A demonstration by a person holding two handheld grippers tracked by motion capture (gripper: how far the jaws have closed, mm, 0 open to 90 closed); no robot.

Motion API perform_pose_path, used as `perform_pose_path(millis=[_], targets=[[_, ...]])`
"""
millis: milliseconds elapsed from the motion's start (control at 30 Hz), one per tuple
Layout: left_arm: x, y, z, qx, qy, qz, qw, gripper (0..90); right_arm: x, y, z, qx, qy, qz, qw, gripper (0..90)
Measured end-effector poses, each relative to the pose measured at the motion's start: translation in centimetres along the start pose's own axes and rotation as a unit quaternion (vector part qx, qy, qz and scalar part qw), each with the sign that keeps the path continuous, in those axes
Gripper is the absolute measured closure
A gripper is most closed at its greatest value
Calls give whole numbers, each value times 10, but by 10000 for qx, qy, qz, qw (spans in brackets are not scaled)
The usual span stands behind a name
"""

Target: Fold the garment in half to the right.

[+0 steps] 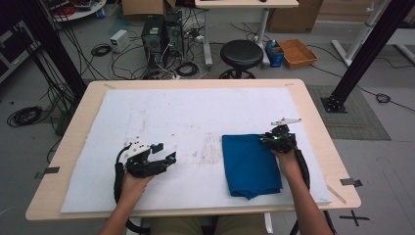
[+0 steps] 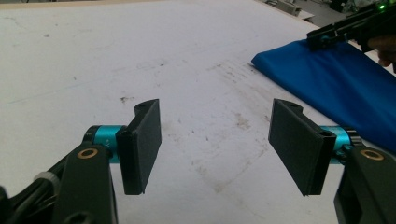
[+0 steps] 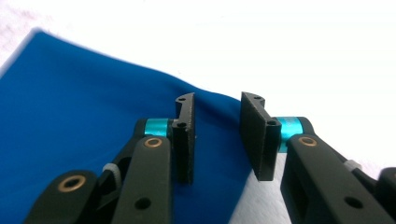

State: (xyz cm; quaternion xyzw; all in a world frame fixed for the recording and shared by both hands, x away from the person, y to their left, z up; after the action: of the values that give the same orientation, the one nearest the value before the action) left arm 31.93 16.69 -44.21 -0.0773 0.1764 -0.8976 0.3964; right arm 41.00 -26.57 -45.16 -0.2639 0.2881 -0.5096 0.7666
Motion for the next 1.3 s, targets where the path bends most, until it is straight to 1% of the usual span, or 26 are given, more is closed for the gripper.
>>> perform_pose_path(millis=[33,67,133,200,267,333,400,433,500,567,633,667,700,733,833,933,967,1000,1067,1100,1133,1167,1200,1233,1267,1300], targets=[[0,0,0,3,-30,4,10000,346,4,-3,0,65,116,144,9998,638],[0,-1,0,0,-20,16,10000,347,5,-7,-1,159,176,188,9995,622],[-1,-1,0,6,-21,34,10000,346,2,-18,-1,375,166,326,9986,587],[-1,-1,-1,5,-41,43,10000,347,-9,-29,-4,511,1,542,9972,583],[-1,-1,-1,-11,-37,45,10000,347,-28,-37,-12,340,-293,969,9943,582],[-1,0,-1,-24,-35,24,10000,347,-53,-37,-26,-25,-730,1345,9882,585],[0,1,-1,-24,-23,23,10000,347,-75,-35,-41,-381,-1078,1622,9801,611],[0,1,-1,-16,-28,8,10000,347,-83,-33,-48,-544,-1199,1693,9767,623],[1,1,-1,-25,-14,-3,10000,347,-94,-28,-57,-711,-1386,1665,9737,617],[1,2,0,-16,-7,-14,10000,347,-98,-28,-57,-678,-1475,1648,9729,612],[1,3,-1,-43,0,-16,10000,347,-102,-29,-59,-702,-1550,1853,9678,563],[1,3,-1,-45,-4,-17,10000,347,-105,-30,-60,-690,-1599,1884,9665,553],[1,3,-1,-41,-16,-13,10000,347,-106,-31,-60,-681,-1630,1932,9651,556],[1,3,-1,-30,-27,-11,10000,347,-107,-35,-61,-620,-1691,1998,9631,596],[0,2,-1,-32,-38,-5,10000,347,-111,-50,-63,-496,-1986,2173,9544,789],[0,3,-1,-42,-27,-15,10000,347,-116,-53,-76,-720,-2214,2362,9434,828],[1,3,0,-54,-9,-16,10000,347,-117,-52,-81,-830,-2283,2376,9405,828],[1,4,0,-39,-27,-15,10000,347,-117,-51,-85,-859,-2275,2403,9397,829],[2,4,0,-49,-8,-33,10000,347,-116,-51,-85,-796,-2195,2470,9405,803],[2,4,0,-51,-11,-31,10000,347,-116,-51,-84,-792,-2181,2510,9398,736],[2,4,0,-52,-9,-32,10000,347,-115,-51,-82,-742,-2115,2543,9408,658],[2,5,0,-54,-22,-45,10000,347,-112,-52,-79,-697,-1965,2532,9447,625],[2,5,0,-51,-23,-38,10000,347,-106,-52,-74,-559,-1839,2424,9510,625],[2,5,0,-52,-29,-39,10000,347,-98,-53,-68,-346,-1678,2185,9607,612],[2,5,0,-49,-21,-33,10000,347,-87,-54,-60,-138,-1424,1867,9719,608],[2,5,0,-46,-11,-32,10000,347,-72,-54,-52,84,-1141,1455,9827,612]])
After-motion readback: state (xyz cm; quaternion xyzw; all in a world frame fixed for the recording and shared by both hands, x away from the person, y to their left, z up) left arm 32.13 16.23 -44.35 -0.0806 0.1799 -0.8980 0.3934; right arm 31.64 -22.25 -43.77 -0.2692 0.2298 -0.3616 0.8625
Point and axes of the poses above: each handheld gripper's, and its own axes: y roughly forward along the jaws, z roughly out of its top, x roughly to its right, the point moved 2 cm from there along y, roughly forward along the jaws, and after that the axes turned 11 degrees about y, right-handed, at the moved point
